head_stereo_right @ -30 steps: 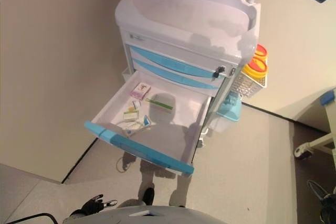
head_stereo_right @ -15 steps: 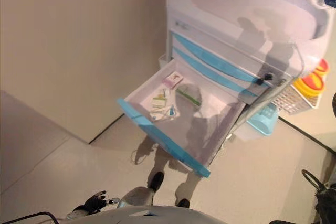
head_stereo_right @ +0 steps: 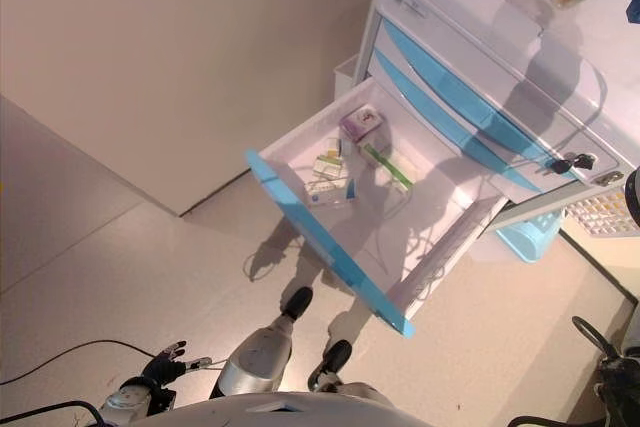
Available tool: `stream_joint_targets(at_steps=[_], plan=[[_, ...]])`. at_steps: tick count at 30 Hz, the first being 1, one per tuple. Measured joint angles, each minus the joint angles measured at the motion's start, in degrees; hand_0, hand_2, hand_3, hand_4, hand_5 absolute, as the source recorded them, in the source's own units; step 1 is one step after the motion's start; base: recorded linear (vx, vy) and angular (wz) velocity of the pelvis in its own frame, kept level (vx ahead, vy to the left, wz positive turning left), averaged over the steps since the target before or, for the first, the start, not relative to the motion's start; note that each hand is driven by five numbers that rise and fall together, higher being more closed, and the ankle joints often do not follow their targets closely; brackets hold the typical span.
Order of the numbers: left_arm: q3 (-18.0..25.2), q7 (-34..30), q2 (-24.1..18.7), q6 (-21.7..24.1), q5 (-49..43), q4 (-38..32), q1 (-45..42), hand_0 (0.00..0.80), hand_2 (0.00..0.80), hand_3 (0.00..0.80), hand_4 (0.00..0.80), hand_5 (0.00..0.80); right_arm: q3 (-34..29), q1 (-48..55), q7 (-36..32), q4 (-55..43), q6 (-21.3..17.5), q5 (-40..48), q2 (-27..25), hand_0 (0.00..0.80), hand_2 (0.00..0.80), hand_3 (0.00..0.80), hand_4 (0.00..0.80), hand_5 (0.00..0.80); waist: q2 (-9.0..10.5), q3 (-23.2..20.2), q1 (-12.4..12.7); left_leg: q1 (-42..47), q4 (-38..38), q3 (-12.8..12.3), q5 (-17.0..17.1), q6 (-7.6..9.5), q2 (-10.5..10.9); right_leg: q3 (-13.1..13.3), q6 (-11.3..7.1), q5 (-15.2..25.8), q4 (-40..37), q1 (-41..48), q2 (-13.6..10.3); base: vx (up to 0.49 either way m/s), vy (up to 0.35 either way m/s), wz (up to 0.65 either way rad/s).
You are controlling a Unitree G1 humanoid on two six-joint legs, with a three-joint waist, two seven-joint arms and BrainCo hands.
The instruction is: Open the drawer and pick up the medicine
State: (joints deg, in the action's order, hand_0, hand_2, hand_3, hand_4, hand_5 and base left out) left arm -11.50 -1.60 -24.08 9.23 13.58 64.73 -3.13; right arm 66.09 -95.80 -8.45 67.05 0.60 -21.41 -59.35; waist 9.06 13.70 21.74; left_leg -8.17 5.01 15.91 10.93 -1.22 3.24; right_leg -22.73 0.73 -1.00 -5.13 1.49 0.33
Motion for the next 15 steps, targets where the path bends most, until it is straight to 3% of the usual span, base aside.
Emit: stream_joint_targets(at_steps=[12,13,14,15], plan=[[0.0,-0.1,-1.8,1.0,0.0,-2.5,0.4,0.0,0.0,0.0,0.0,0.0,2.9,-4.5,-5.1,0.2,-3.4,-5.1,-0.1,0.8,0.8,0.8,0.8,0.8,1.16,2.0,0.1,-0.1,0.0,-0.3,0.0,-0.06,-0.2,0.2,-0.02,0.0,-0.1,-0.2,0.1,0.0,-0.001,-0.01],[0.0,-0.2,-1.8,1.0,0.0,-2.5,0.4,0.0,0.0,0.0,0.0,0.0,2.9,-4.5,-5.3,0.2,-3.4,-5.1,-0.1,0.355,0.355,0.355,0.355,0.355,1.16,2.1,0.1,-0.1,0.0,-0.3,0.0,-0.06,-0.2,0.2,-0.02,0.0,-0.1,-0.2,0.1,0.0,0.0,0.0],[0.0,-0.2,-1.8,1.0,0.0,-2.5,0.4,0.0,0.0,0.0,0.0,0.0,2.9,-4.6,-5.3,0.2,-3.3,-5.1,-0.1,0.0,0.0,0.0,0.0,0.0,1.16,2.1,0.1,-0.1,0.0,-0.4,0.0,-0.06,-0.2,0.3,-0.02,0.0,-0.1,-0.2,0.1,0.0,0.0,0.0],[0.0,-0.2,-1.8,1.0,0.1,-2.5,0.4,0.0,0.0,0.0,0.0,0.0,2.9,-4.7,-5.3,0.2,-3.2,-5.1,-0.1,0.0,0.0,0.0,0.0,0.0,1.15,2.1,0.1,-0.1,0.0,-0.5,0.0,-0.06,-0.2,0.3,-0.02,0.0,-0.1,-0.2,0.1,0.0,0.0,0.0]])
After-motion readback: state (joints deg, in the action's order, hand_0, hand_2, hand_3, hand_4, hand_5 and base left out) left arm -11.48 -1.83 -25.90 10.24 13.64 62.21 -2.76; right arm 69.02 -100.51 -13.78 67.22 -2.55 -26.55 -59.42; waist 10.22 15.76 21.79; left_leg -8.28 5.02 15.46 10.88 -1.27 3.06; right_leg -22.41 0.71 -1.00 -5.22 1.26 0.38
